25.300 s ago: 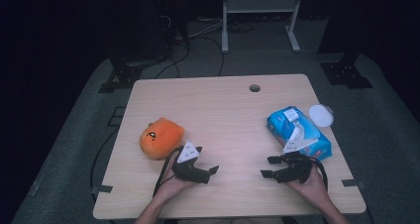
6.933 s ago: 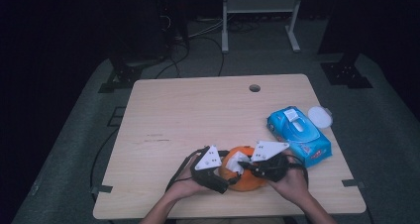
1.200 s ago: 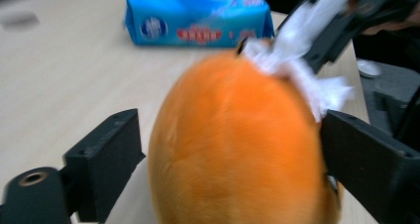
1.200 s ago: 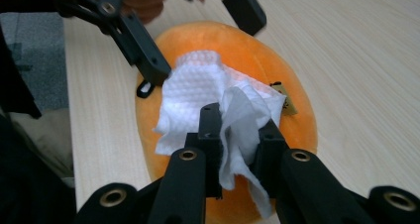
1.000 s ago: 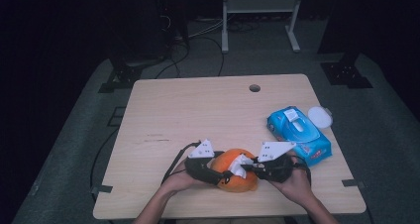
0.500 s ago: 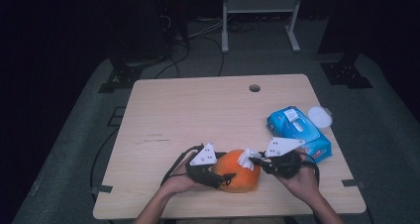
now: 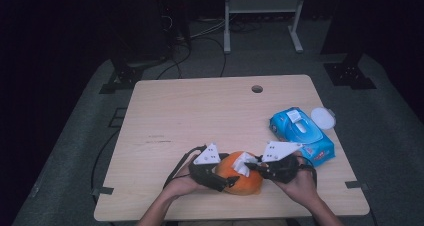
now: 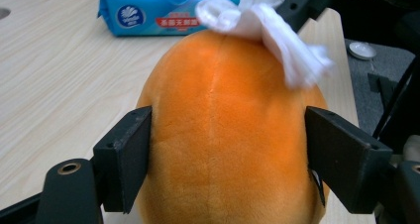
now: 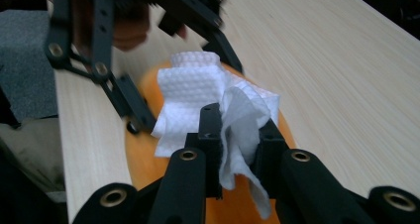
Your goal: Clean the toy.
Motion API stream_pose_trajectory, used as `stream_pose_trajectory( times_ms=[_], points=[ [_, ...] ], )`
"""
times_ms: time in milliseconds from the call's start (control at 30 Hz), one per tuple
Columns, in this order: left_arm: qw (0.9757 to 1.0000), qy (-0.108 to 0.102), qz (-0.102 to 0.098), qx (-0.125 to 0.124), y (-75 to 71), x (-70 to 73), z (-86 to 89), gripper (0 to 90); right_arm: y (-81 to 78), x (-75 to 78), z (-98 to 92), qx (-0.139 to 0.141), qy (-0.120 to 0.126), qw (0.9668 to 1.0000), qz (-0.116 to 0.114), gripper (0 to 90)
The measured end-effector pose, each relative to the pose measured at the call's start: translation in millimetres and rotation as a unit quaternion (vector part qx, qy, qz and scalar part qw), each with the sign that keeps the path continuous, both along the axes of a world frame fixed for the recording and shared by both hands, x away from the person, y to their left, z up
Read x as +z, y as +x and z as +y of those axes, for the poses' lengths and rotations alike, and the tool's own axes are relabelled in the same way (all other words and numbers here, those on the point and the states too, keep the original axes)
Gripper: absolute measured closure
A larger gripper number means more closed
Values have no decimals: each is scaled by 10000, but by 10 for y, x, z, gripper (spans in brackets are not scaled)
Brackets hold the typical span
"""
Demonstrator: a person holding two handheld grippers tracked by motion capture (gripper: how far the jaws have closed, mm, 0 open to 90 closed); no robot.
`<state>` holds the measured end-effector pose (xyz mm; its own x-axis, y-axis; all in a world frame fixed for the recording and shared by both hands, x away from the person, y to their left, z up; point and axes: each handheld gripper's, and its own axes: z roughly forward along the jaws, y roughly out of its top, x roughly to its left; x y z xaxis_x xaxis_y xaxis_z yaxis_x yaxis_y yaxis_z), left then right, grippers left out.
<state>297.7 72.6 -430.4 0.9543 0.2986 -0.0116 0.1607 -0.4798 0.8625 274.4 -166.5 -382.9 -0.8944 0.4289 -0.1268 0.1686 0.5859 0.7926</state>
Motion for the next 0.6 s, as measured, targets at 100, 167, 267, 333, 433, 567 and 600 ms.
stream_pose_trajectory(
  times_ms=[100,167,267,333,433,567,600],
  points=[
    [10000,-17,7,4,11,-15,28,215,-4,-8,76,75,-116,9999,-41,779],
    [9999,-111,64,33,28,-34,49,221,30,-36,37,58,-37,9999,90,779],
    [9998,-135,126,67,45,-36,61,224,84,-61,-73,-62,34,9998,182,780],
    [9999,-103,72,66,23,-23,30,228,87,-57,-118,-149,58,9997,204,780],
    [9999,38,-135,-33,-33,20,-41,229,26,-18,-44,-76,63,9999,96,780],
    [9992,190,-316,-155,-92,26,-90,232,-52,42,151,203,-45,9997,-92,780],
    [9993,180,-291,-145,-88,26,-77,233,-55,49,169,218,-128,9996,-152,780]
  ],
)
